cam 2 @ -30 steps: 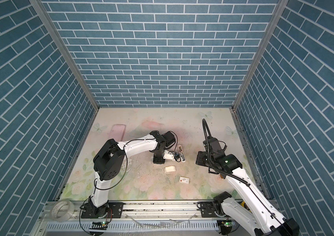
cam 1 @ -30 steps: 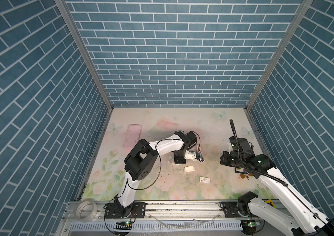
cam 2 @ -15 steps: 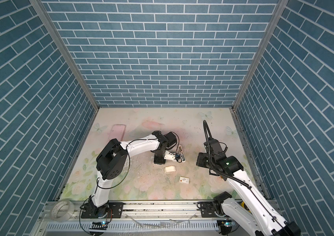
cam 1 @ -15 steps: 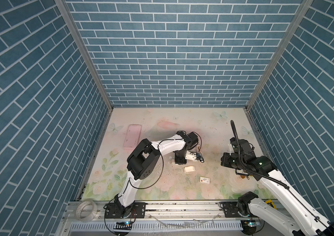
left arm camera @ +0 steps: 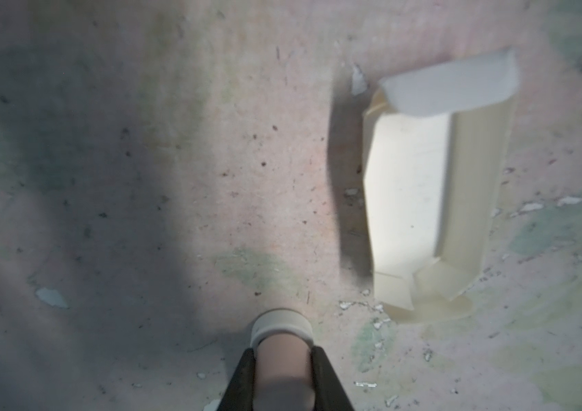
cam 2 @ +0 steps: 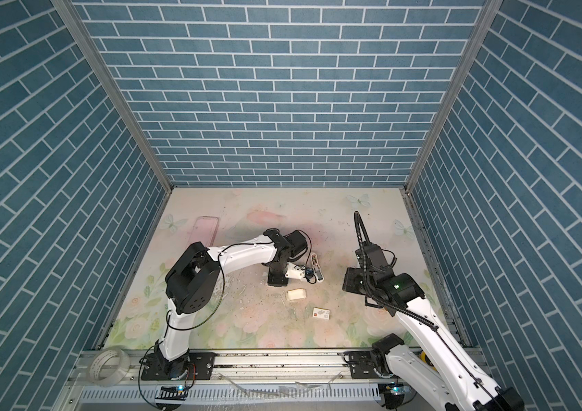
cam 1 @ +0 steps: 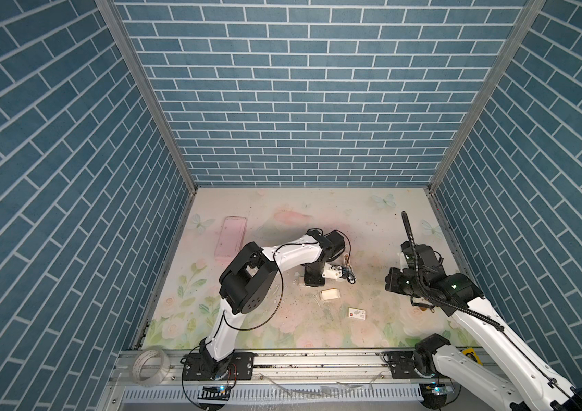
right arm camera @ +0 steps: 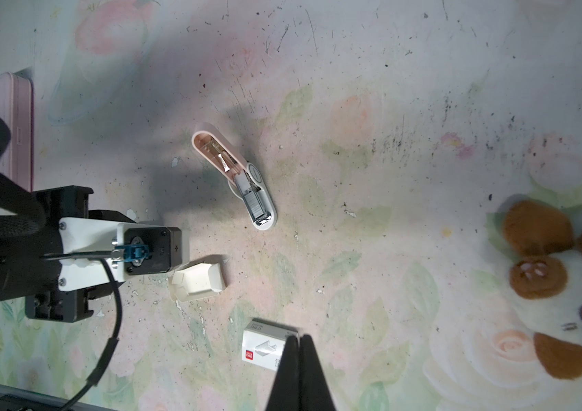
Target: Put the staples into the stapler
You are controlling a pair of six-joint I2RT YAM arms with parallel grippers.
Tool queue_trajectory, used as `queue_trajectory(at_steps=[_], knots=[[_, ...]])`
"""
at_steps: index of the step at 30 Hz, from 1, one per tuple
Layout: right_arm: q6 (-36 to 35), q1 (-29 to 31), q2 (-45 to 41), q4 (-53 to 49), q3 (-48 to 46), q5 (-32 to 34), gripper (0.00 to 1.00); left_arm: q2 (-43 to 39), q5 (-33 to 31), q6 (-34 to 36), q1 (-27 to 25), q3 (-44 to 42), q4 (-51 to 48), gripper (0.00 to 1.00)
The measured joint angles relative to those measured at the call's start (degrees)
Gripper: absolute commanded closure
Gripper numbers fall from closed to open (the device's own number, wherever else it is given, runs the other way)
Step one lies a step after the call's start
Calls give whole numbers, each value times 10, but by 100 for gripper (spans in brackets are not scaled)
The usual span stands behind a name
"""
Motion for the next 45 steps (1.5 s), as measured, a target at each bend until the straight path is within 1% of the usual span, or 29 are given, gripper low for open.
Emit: queue_trajectory(at_steps=[8, 12, 21, 26, 30, 35, 39, 45], knots=[[1, 0, -3, -1, -5, 0, 95, -9, -3, 0, -1, -8, 5, 79], [2, 0, -7, -1, -5, 0, 95, -17, -2, 0, -2, -13, 5, 78], [2, 0, -9, 0, -12, 3, 91, -24, -3, 0, -3, -22, -9, 65], [2, 0, -8, 4, -19, 2, 86, -30, -2, -2, -3, -36, -9, 55], [2, 0, -7, 14, -30, 0, 80, -45, 0, -3, -3, -38, -9, 50], [0, 0, 7, 47, -51, -12, 72, -64, 3, -1, -3, -38, -13, 45], [-8, 0, 29, 89, -68, -36, 66, -91, 9, 1, -3, -39, -22, 42], [-32, 0, 74, 173, -87, -66, 63, -145, 30, 0, 4, -39, -39, 40]])
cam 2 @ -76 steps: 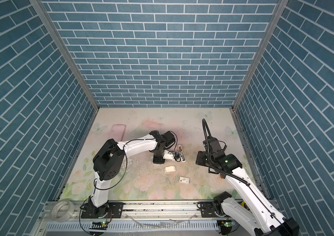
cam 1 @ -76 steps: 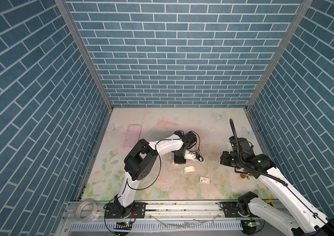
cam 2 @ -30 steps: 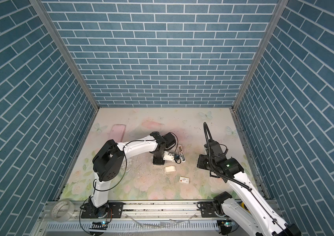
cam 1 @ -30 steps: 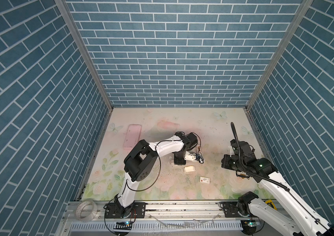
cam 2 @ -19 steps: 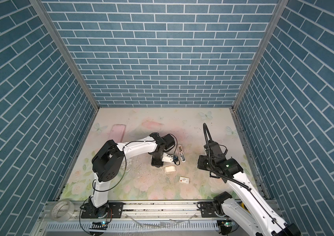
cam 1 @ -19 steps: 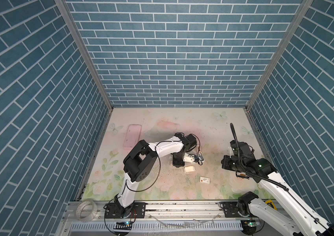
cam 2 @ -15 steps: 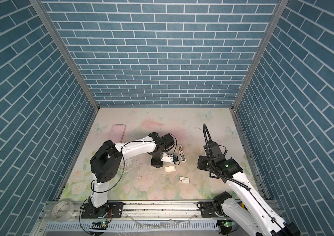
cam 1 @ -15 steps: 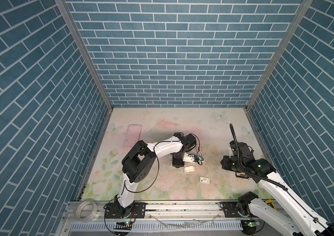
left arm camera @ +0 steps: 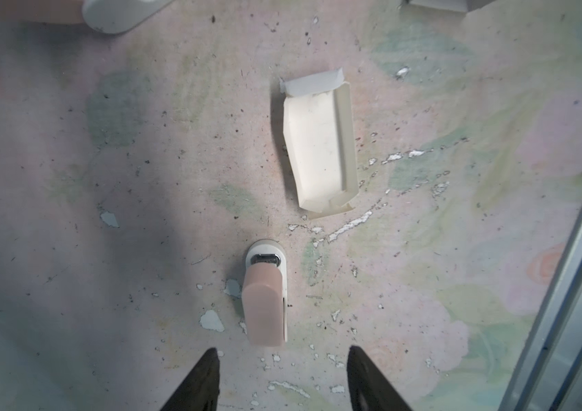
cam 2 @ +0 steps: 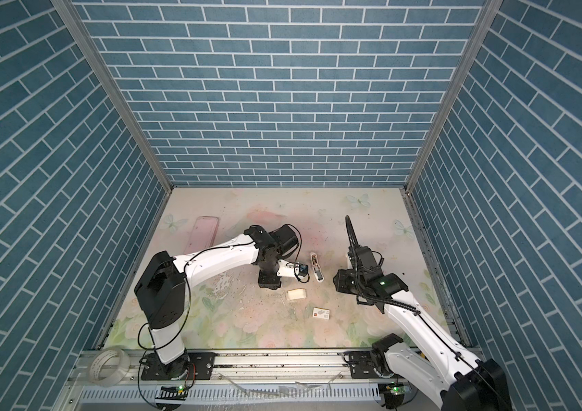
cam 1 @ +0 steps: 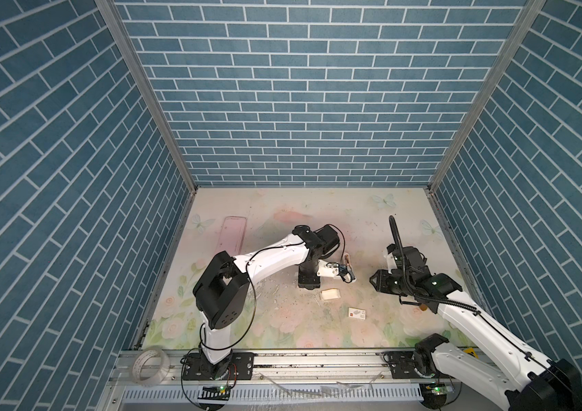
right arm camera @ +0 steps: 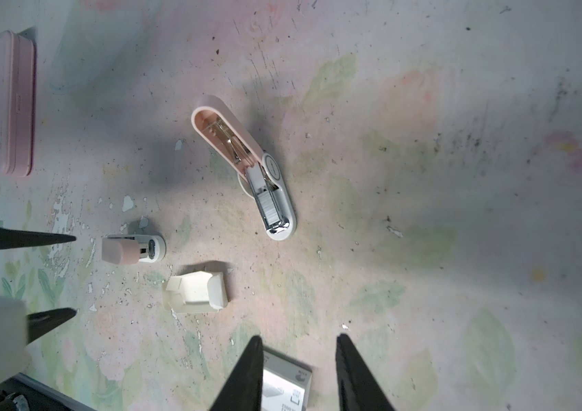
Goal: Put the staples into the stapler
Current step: 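Open the left gripper and raise it while the right gripper lowers toward the open stapler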
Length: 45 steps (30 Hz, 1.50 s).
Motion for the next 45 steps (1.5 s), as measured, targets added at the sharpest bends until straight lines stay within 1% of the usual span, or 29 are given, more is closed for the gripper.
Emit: queue_trajectory(at_steps=[5, 9, 11, 13, 16, 21, 30, 34, 37, 42, 45], knots=[[-21, 0, 52, 61, -7, -21, 61, -49, 23, -4, 21, 0, -6, 35], [-34, 0, 111, 107, -7, -35, 60, -81, 50, -13, 53, -7, -3, 34], [-43, 2, 134, 122, -6, -39, 60, -87, 66, -17, 71, -12, -2, 34], [-50, 4, 158, 134, -3, -41, 56, -90, 83, -21, 90, -21, -1, 33], [-64, 11, 181, 150, 5, -37, 55, -91, 99, -24, 108, -38, 2, 32], [-86, 17, 207, 172, 25, -40, 54, -94, 123, -24, 112, -60, 5, 31], [-116, 25, 285, 181, 66, -36, 53, -107, 164, -22, 129, -61, 6, 25], [-124, 28, 301, 180, 69, -34, 52, -107, 173, -22, 134, -60, 4, 23], [-133, 32, 311, 180, 72, -34, 48, -108, 178, -22, 136, -60, 2, 22], [-143, 40, 329, 178, 81, -30, 47, -111, 185, -22, 137, -61, 2, 22], [-149, 44, 345, 179, 91, -24, 49, -113, 189, -22, 137, -61, 2, 22]])
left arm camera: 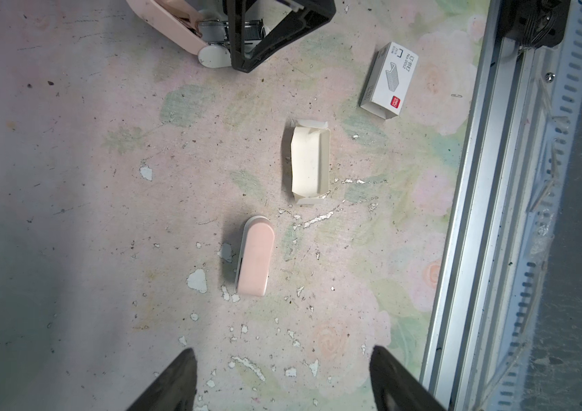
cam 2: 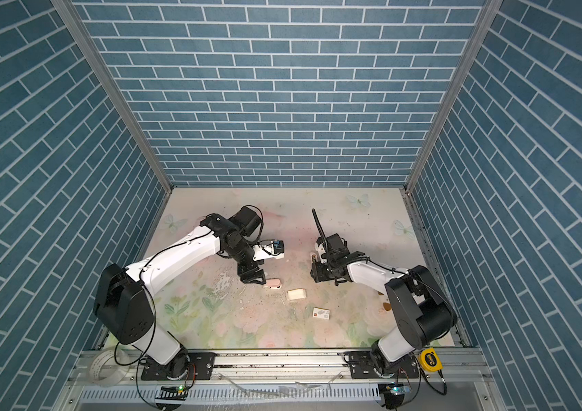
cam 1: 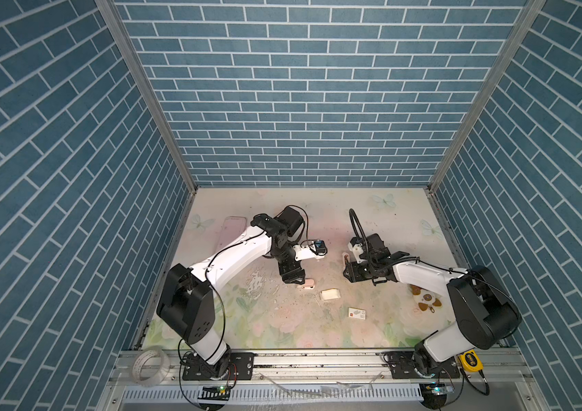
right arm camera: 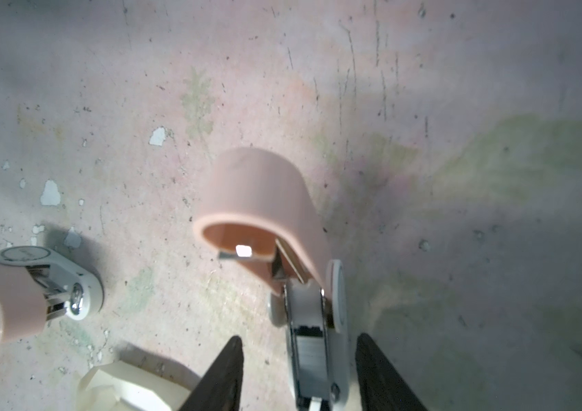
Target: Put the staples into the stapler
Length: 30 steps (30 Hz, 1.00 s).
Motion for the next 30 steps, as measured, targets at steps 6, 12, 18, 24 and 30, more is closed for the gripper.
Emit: queue_trajectory(at_steps=[6, 12, 18, 24, 30], knots=[[-13, 12, 27, -2, 18, 18, 55, 0, 1, 0, 7, -2, 0, 22], [-29, 23, 45, -2, 35, 31, 63, 0, 3, 0, 12, -10, 0, 22], [-43, 46, 63, -2, 54, 40, 65, 0, 4, 0, 17, -20, 0, 22], [-58, 71, 77, -8, 72, 48, 61, -5, 5, 0, 24, -24, 0, 22], [-64, 86, 81, -12, 78, 73, 50, -13, 8, 3, 30, -24, 0, 21]])
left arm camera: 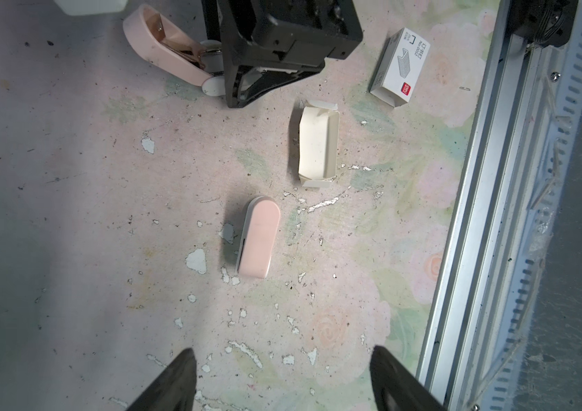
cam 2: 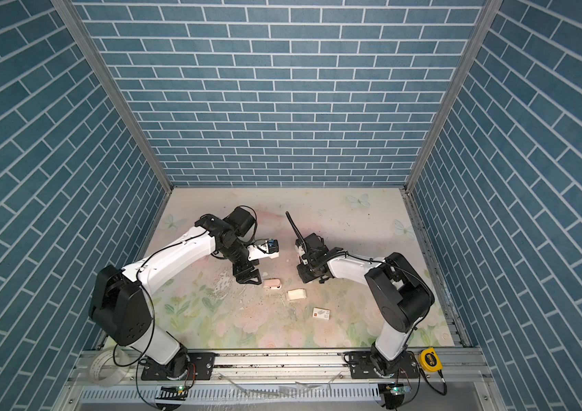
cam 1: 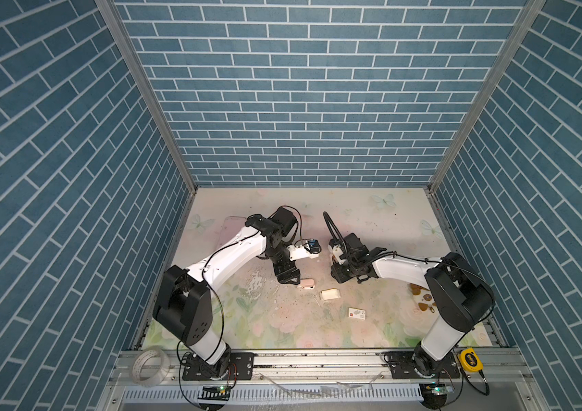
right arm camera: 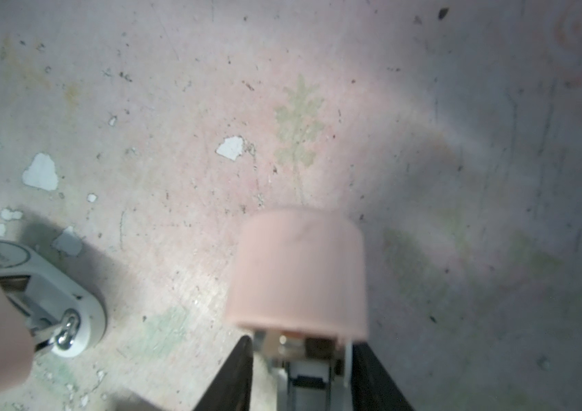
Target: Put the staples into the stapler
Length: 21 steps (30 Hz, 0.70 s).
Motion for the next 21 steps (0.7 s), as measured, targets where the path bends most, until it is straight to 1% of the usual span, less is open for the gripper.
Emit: queue_trajectory(at_steps=[5, 8, 12, 14, 17, 19, 21], knots=[[3, 2, -32, -7, -22, 27, 50, -4, 4, 3, 1, 0, -2, 21], [11, 2, -63, -18, -25, 33, 52, -6, 6, 6, 1, 0, -4, 21], [38, 2, -130, -23, -44, 34, 57, -6, 9, 7, 2, 0, -3, 21], [59, 2, -172, -25, -66, 29, 60, -6, 12, 7, 2, 1, -4, 21], [100, 1, -227, -22, -102, 9, 68, -6, 18, 7, 2, 10, -4, 21], [133, 1, -245, -12, -126, -17, 73, -6, 22, 6, 3, 23, -3, 21], [163, 1, -248, 5, -147, -40, 75, -5, 26, 6, 3, 34, -1, 21]])
